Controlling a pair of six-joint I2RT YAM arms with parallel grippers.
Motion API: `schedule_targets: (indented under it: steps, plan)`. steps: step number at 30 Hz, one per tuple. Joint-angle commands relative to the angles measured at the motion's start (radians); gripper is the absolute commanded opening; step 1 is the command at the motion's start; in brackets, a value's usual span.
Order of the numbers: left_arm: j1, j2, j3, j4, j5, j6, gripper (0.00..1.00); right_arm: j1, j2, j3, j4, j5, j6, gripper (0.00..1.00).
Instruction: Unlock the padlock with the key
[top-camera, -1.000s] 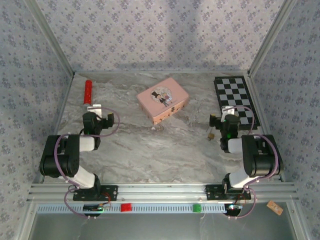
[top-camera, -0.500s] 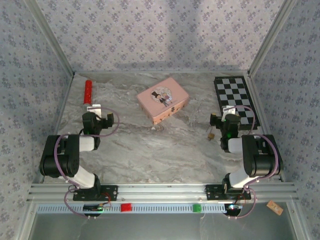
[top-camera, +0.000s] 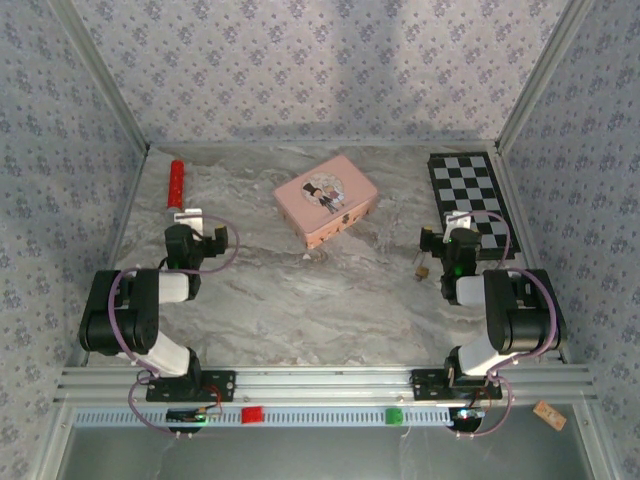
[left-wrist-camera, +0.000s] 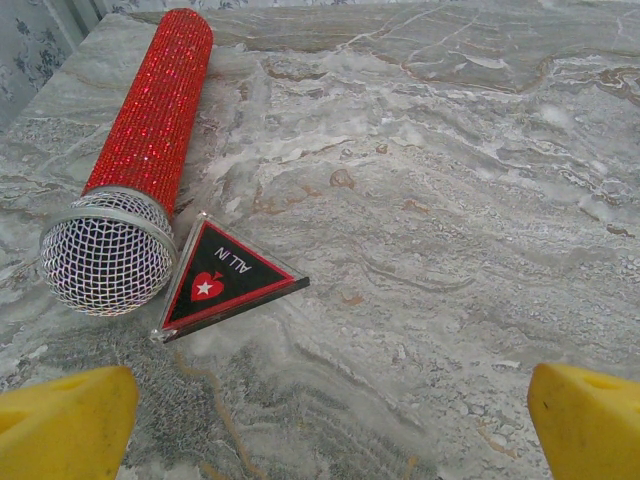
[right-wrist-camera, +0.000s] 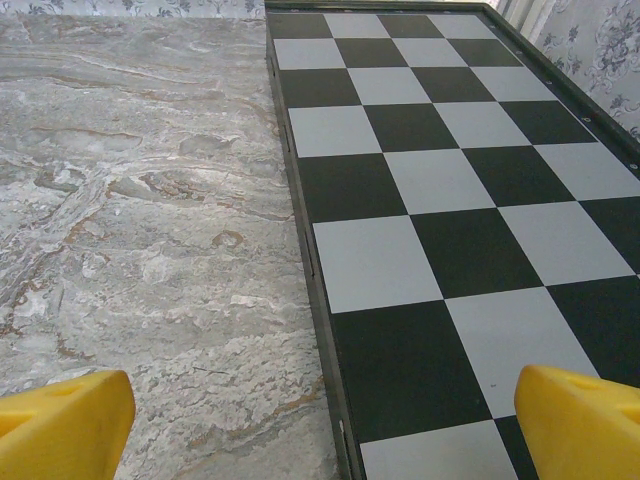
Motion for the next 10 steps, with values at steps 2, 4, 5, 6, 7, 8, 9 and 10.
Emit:
schedule_targets:
  steps: [2, 4, 5, 6, 7, 8, 9, 10]
  plan:
    - [0.006, 0.006, 0.001, 0.043, 0.018, -0.012, 1.00, -0.006, 0.000, 0.020, -0.014, 0.002, 0.011, 0.99]
    - [0.006, 0.006, 0.000, 0.042, 0.018, -0.011, 1.00, -0.013, 0.001, 0.033, -0.043, -0.050, 0.003, 0.99]
    - [0.005, 0.006, 0.000, 0.043, 0.019, -0.012, 1.00, -0.019, 0.002, 0.033, -0.041, -0.059, 0.005, 0.99]
    - [0.006, 0.006, 0.001, 0.042, 0.018, -0.012, 1.00, -0.019, 0.002, 0.033, -0.041, -0.058, 0.005, 0.99]
    - [0.005, 0.006, 0.001, 0.043, 0.019, -0.012, 1.00, -0.017, 0.002, 0.032, -0.039, -0.055, 0.004, 0.99]
    - [0.006, 0.006, -0.001, 0.043, 0.019, -0.012, 1.00, -0.017, 0.000, 0.031, -0.038, -0.053, 0.002, 0.99]
    - [0.006, 0.006, 0.001, 0.043, 0.017, -0.012, 1.00, -0.015, 0.000, 0.030, -0.036, -0.049, 0.003, 0.99]
    - [0.006, 0.006, 0.001, 0.042, 0.019, -0.012, 1.00, -0.014, 0.000, 0.028, -0.031, -0.050, 0.002, 0.99]
